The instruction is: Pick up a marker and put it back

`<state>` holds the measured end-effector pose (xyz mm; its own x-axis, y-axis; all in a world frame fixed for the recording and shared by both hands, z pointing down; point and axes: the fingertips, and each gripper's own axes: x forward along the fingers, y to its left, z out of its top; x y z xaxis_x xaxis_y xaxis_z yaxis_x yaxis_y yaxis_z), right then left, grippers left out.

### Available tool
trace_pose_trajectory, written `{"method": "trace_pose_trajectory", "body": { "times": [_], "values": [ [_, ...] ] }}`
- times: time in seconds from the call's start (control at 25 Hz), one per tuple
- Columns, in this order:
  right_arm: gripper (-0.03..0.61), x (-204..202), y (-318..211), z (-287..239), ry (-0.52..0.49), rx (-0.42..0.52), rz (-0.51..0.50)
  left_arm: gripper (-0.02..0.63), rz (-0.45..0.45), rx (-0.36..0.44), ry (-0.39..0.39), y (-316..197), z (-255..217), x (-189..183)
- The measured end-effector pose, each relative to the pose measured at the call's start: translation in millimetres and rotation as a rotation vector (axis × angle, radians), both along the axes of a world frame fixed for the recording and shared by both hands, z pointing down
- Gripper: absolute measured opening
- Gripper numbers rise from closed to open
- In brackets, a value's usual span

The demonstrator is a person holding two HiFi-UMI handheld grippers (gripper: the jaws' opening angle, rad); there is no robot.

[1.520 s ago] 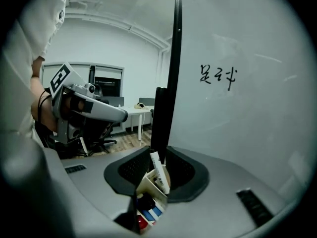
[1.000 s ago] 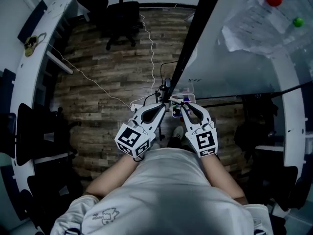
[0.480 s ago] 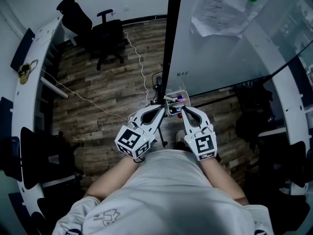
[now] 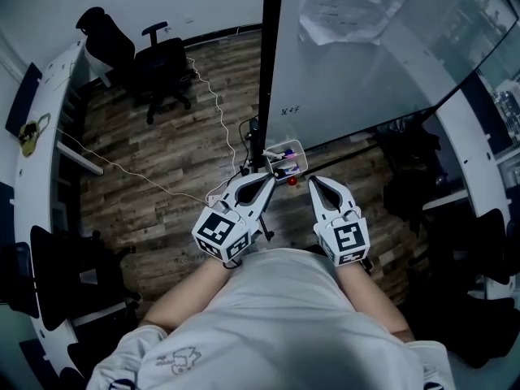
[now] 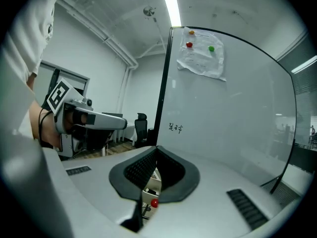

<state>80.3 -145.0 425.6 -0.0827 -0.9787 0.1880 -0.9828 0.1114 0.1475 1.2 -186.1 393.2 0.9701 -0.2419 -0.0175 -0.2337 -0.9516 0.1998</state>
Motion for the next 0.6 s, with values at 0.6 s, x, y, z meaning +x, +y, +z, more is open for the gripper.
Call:
{"method": "trace_pose_trajectory", "body": {
  "times": [0.6],
  "values": [
    [0.011,27,125,-10,0.005,0.055,-0.025,0.005,0.060,-0.010,0.004,123,6,64]
  ]
}}
